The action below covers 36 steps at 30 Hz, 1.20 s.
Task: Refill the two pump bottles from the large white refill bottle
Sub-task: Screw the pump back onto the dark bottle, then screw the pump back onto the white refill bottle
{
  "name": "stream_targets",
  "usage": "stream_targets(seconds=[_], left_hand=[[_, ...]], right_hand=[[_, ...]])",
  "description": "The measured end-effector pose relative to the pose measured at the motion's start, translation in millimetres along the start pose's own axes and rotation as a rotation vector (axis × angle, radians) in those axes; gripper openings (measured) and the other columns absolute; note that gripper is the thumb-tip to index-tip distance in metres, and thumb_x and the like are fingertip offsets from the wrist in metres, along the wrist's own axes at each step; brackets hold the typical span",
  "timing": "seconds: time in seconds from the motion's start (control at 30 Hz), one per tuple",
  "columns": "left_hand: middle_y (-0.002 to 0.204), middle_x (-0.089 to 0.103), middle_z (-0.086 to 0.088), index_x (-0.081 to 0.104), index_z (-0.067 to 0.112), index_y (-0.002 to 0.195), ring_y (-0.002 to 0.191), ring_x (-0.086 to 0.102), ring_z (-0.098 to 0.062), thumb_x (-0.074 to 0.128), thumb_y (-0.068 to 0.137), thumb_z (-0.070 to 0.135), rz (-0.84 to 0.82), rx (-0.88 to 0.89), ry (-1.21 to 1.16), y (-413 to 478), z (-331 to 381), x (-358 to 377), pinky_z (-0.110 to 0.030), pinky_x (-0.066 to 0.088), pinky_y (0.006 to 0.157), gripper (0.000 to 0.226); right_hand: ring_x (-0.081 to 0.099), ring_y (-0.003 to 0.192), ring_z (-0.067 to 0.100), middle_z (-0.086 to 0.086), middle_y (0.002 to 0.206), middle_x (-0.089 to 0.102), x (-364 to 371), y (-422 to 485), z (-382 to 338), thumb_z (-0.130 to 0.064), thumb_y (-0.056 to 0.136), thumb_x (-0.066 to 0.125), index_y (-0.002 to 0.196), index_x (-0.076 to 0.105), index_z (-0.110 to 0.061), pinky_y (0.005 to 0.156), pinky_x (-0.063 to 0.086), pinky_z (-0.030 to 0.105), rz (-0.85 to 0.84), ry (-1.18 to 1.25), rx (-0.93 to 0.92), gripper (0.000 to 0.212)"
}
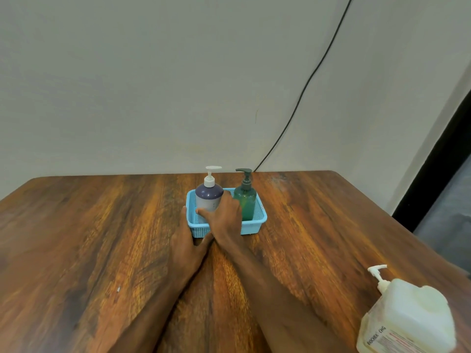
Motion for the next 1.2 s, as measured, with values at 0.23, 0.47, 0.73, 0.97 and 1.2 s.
stream_targets(seconds=[0.23,0.47,0.73,0.97,1.2], left_hand=[[0.146,0.059,0.005,0.024,0.023,0.163,0.125,0.062,-0.007,0.078,0.083,0.056,-0.012,0.02,-0.033,1,8,-1,-0.041,0.056,0.105,0.102],[0.164,0.035,0.003,0.016,0.03,0.164,0.151,0.035,-0.022,0.069,0.077,0.073,-0.011,-0.003,0.249,-4,12,-6,-0.045,0.033,0.125,0.11],[0.164,0.034,-0.01,0.042,0.012,0.154,0.154,0.029,-0.031,0.064,0.089,0.036,0.134,0.349,0.379,-52,127,-29,-0.05,0.026,0.127,0.072],[0.146,0.056,0.002,0.054,0.028,0.133,0.137,0.052,-0.02,0.067,0.088,0.059,-0.194,0.323,0.132,-121,192,51,-0.044,0.04,0.12,0.057],[0.167,0.016,0.028,0.007,0.044,0.162,0.15,0.016,0.014,0.058,0.076,0.089,-0.756,0.436,0.102,-196,284,149,-0.017,0.015,0.123,0.109]], right_hand=[[0.066,0.108,0.022,0.006,0.117,0.069,-3,-3,-1,-0.033,0.076,0.09,0.119,0.062,-0.007,0.089,0.054,0.031,-0.032,0.028,0.004,0.058],[0.065,0.116,0.016,0.002,0.127,0.066,-50,-34,9,-0.031,0.093,0.074,0.128,0.06,-0.014,0.091,0.06,0.029,0.051,0.065,-0.031,0.042],[0.065,0.111,0.003,-0.005,0.13,0.068,-171,-93,43,-0.022,0.096,0.07,0.137,0.061,-0.019,0.093,0.054,0.016,0.136,0.194,0.063,0.041],[0.067,0.098,-0.005,-0.018,0.114,0.072,-272,-143,60,-0.026,0.096,0.071,0.117,0.071,-0.031,0.088,0.057,0.015,0.255,0.266,0.104,0.022],[0.075,0.089,0.004,-0.014,0.092,0.078,-357,-159,34,-0.014,0.093,0.073,0.099,0.078,-0.022,0.078,0.063,0.027,0.368,0.432,-0.071,0.012]])
Point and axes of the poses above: each hand's wrist, its own y-axis towards the middle knuckle, its own x-axis out of the palm, z = x × y, the point moved 10 cm from there along y, towards the middle knuckle
